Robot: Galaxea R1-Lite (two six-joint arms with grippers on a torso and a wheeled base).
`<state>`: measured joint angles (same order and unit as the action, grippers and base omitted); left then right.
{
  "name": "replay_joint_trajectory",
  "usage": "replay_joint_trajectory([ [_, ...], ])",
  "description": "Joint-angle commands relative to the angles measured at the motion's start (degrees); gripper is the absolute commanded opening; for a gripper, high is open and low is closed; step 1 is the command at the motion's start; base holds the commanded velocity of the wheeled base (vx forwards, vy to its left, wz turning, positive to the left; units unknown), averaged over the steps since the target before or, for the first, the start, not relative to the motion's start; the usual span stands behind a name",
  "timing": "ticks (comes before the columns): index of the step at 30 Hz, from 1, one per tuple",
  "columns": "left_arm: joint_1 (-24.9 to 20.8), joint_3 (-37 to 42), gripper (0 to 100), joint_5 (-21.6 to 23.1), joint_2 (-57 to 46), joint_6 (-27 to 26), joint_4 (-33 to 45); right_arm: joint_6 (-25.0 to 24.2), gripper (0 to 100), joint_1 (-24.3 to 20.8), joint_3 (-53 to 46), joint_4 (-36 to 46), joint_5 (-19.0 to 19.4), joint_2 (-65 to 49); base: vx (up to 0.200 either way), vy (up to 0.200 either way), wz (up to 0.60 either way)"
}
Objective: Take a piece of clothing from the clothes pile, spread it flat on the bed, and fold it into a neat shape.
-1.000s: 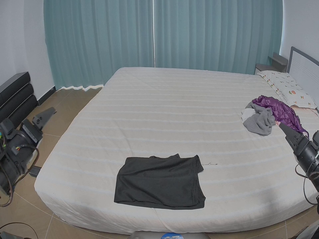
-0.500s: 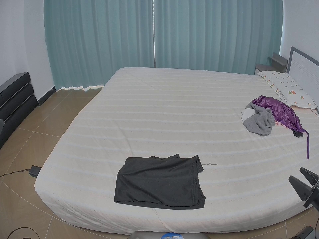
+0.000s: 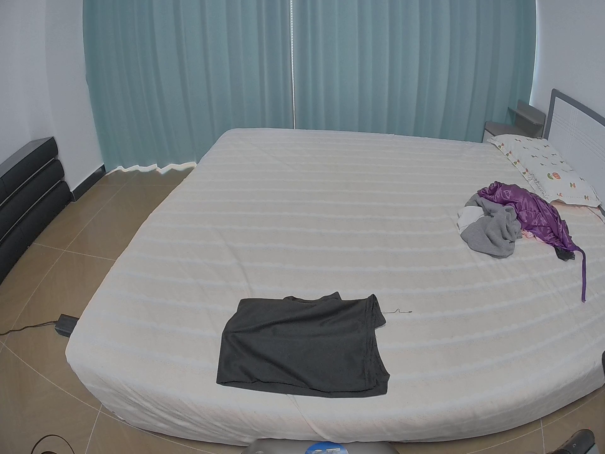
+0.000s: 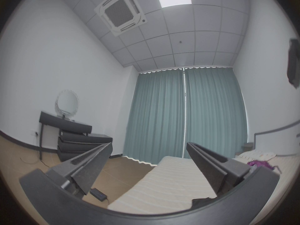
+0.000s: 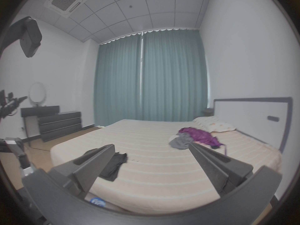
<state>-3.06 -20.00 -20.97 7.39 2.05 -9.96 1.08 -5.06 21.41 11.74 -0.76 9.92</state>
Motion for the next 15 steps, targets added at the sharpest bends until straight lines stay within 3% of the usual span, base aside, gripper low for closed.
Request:
replay_joint_trajectory([
  [1,3.1,1.5,100,0.3,-7.4,-2.7,2.3,2.0,100,3.1,2.1,1.9,-3.8,-5.6,0.0,0.0,0.0],
  [4,3.1,5.9,100,1.5,-7.4,-2.8,1.6,2.3,100,6.3,2.1,3.1,-2.8,-6.9,0.0,0.0,0.0],
  [8,3.1,14.1,100,5.4,-7.4,-3.3,-8.2,3.7,100,5.2,-0.8,1.7,0.0,-9.9,0.0,0.0,0.0],
  [11,3.1,20.0,100,7.1,-7.4,-5.9,-15.2,2.9,100,5.2,-3.8,-7.1,1.1,-9.9,0.0,0.0,0.0],
  [14,3.1,20.0,100,7.4,-7.4,-4.5,-14.5,3.6,100,5.2,-9.3,-15.3,3.6,-9.9,0.0,0.0,0.0],
  [15,3.1,20.0,100,7.6,-7.4,-3.3,-13.9,5.5,100,5.2,-15.4,-24.0,6.3,-9.9,0.0,0.0,0.0],
])
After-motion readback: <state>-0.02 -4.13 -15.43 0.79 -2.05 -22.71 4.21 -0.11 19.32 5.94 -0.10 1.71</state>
